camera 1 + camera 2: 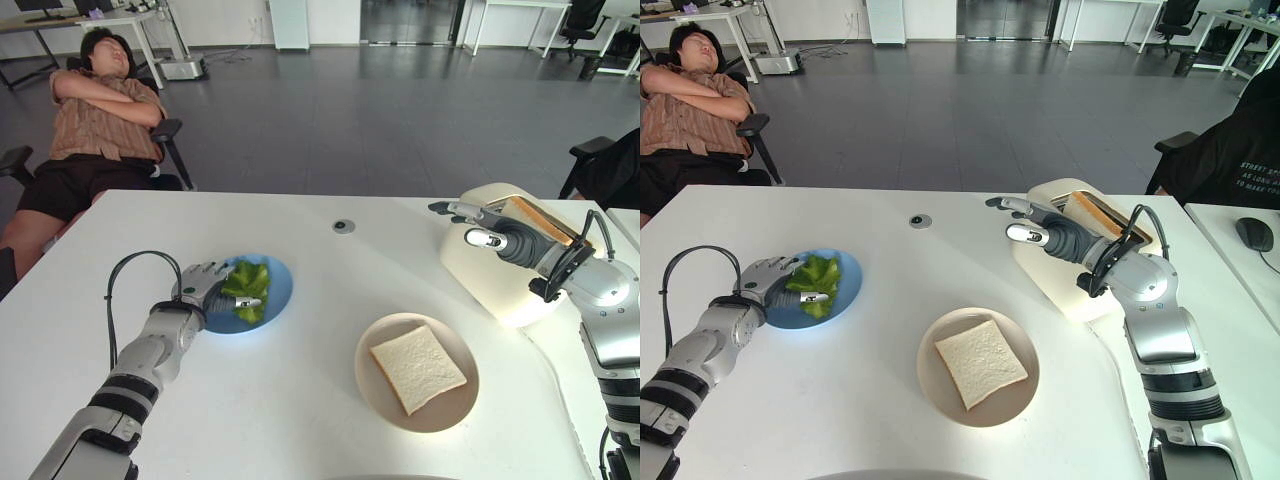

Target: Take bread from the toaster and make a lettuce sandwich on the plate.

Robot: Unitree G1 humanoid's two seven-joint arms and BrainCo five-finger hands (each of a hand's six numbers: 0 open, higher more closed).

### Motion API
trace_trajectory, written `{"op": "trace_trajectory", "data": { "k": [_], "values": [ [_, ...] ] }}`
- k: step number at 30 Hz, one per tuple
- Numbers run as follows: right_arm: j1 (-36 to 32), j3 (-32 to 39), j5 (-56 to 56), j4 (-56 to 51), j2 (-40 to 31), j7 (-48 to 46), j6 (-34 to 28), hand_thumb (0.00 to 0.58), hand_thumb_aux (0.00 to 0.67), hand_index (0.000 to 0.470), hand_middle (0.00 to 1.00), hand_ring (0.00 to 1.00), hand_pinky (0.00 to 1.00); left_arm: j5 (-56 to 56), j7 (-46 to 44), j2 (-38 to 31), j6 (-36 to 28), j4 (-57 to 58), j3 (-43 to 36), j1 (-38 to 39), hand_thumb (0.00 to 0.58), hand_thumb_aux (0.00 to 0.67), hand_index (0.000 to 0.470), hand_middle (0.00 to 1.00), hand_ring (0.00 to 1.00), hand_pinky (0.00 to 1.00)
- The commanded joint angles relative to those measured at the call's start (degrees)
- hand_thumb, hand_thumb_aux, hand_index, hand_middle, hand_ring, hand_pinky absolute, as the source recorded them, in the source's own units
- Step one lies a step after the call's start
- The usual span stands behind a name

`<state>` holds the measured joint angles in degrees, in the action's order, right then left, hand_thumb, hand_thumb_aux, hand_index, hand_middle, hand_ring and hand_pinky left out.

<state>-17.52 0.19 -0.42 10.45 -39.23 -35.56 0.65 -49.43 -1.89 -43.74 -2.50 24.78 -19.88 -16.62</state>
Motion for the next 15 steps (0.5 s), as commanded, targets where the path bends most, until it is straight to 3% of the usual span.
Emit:
{"op": "trace_trajectory", "data": {
  "k": [1, 2, 15],
  "values": [
    [-0.2, -0.2, -0.4, 0.4, 0.1, 0.0, 0.0, 0.000, 0.000, 0.000, 0.00, 0.00, 0.00, 0.1, -2.0, 0.6, 0.3, 0.0, -1.3, 1.3, 0.545, 0.504, 0.354, 0.00, 0.00, 0.00],
    [-0.2, -0.2, -0.4, 0.5, 0.2, 0.1, 0.0, 0.000, 0.000, 0.000, 0.00, 0.00, 0.00, 0.5, -2.2, 0.9, 0.7, -0.1, -1.3, 1.3, 0.580, 0.670, 0.470, 0.00, 0.00, 0.00],
    [-0.5, -0.5, -0.8, 0.3, 0.7, 1.4, 0.0, 0.000, 0.000, 0.000, 0.00, 0.00, 0.00, 7.2, -2.5, 2.4, 4.4, -4.7, 1.6, 2.4, 0.580, 0.670, 0.470, 0.00, 0.00, 0.00]
  ]
}}
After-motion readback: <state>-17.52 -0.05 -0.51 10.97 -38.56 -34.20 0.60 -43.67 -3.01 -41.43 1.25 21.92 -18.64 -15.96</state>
